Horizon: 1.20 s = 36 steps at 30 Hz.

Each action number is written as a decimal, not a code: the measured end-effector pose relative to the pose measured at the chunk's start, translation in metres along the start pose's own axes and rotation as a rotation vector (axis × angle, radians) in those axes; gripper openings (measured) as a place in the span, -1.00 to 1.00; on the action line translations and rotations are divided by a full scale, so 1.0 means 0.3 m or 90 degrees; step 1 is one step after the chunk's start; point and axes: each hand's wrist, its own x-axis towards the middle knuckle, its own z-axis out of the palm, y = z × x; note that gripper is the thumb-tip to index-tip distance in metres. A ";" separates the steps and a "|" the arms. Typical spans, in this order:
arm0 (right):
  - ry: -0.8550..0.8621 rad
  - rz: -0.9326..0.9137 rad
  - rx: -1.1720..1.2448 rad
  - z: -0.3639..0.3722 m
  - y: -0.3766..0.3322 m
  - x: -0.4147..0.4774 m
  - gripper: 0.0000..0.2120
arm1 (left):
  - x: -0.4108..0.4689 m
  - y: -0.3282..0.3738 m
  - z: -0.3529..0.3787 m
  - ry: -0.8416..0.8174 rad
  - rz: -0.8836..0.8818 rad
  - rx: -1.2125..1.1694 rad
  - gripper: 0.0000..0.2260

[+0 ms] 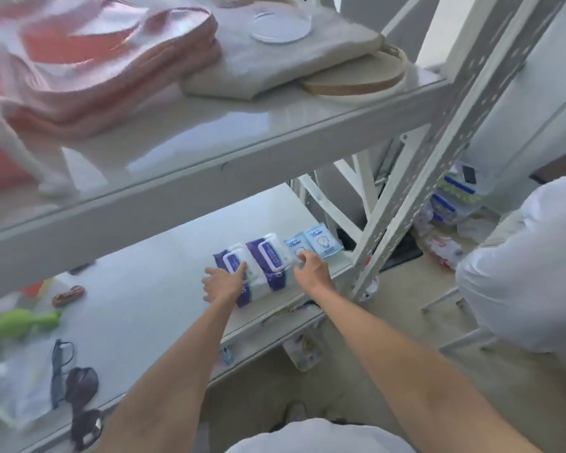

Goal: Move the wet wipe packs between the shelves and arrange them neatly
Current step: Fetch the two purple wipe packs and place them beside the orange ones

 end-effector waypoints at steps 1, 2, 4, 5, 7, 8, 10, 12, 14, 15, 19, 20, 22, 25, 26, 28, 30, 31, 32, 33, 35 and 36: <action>0.003 0.000 0.006 0.012 -0.025 0.020 -0.82 | 0.013 -0.017 0.004 -0.016 -0.006 -0.055 -0.16; -0.002 0.002 0.009 0.024 -0.043 0.040 -0.86 | 0.019 -0.029 0.005 -0.023 -0.012 -0.096 -0.22; -0.028 0.006 0.021 0.046 -0.070 0.077 -0.82 | 0.018 -0.041 0.000 -0.033 -0.026 -0.153 -0.40; -0.041 0.016 0.028 0.056 -0.078 0.094 -0.73 | 0.014 -0.045 -0.004 -0.043 -0.038 -0.182 -0.48; -0.069 0.047 0.049 0.065 -0.096 0.119 -0.56 | 0.008 -0.051 -0.012 -0.063 -0.080 -0.248 -0.51; -0.089 0.058 0.058 0.071 -0.101 0.132 -0.50 | 0.003 -0.056 -0.020 -0.067 -0.098 -0.280 -0.50; -0.136 0.069 0.065 0.078 -0.117 0.146 -0.43 | -0.015 -0.072 -0.034 -0.063 -0.109 -0.318 -0.52; -0.191 0.074 0.093 0.101 -0.130 0.162 -0.43 | -0.040 -0.094 -0.052 -0.059 -0.112 -0.358 -0.62; -0.258 0.077 0.123 0.125 -0.153 0.161 -0.36 | -0.078 -0.118 -0.077 -0.055 -0.114 -0.409 -0.71; -0.291 0.064 0.133 0.137 -0.167 0.155 -0.39 | -0.096 -0.133 -0.085 -0.047 -0.110 -0.433 -0.70; -0.377 -0.015 0.102 0.174 -0.218 0.084 -0.61 | -0.185 -0.239 -0.103 0.033 -0.099 -0.527 -0.65; -0.389 -0.034 0.088 0.183 -0.223 0.059 -0.60 | -0.219 -0.269 -0.108 0.055 -0.106 -0.563 -0.67; -0.424 -0.061 0.083 0.210 -0.230 0.008 -0.64 | -0.296 -0.333 -0.121 0.074 -0.121 -0.642 -0.67; -0.499 -0.079 0.132 0.268 -0.231 -0.086 -0.57 | -0.419 -0.450 -0.149 0.122 -0.131 -0.751 -0.60; -0.525 -0.077 0.149 0.288 -0.235 -0.123 -0.52 | -0.460 -0.487 -0.163 0.151 -0.133 -0.776 -0.60; -0.594 -0.084 0.172 0.318 -0.262 -0.217 -0.56 | -0.539 -0.556 -0.198 0.207 -0.125 -0.828 -0.58; -0.682 -0.101 0.185 0.352 -0.296 -0.322 -0.75 | -0.620 -0.619 -0.239 0.251 -0.113 -0.869 -0.52; -0.724 -0.110 0.186 0.374 -0.313 -0.376 -0.84 | -0.661 -0.658 -0.260 0.267 -0.110 -0.884 -0.53; -0.769 -0.114 0.181 0.401 -0.326 -0.429 -0.85 | -0.702 -0.705 -0.279 0.286 -0.114 -0.883 -0.57; -0.812 -0.118 0.170 0.426 -0.344 -0.487 -0.78 | -0.743 -0.754 -0.298 0.308 -0.122 -0.886 -0.62; -0.881 -0.134 0.126 0.478 -0.382 -0.612 -0.57 | -0.818 -0.864 -0.328 0.348 -0.144 -0.896 -0.63; -0.907 -0.146 0.107 0.511 -0.399 -0.678 -0.53 | -0.857 -0.923 -0.339 0.367 -0.159 -0.899 -0.62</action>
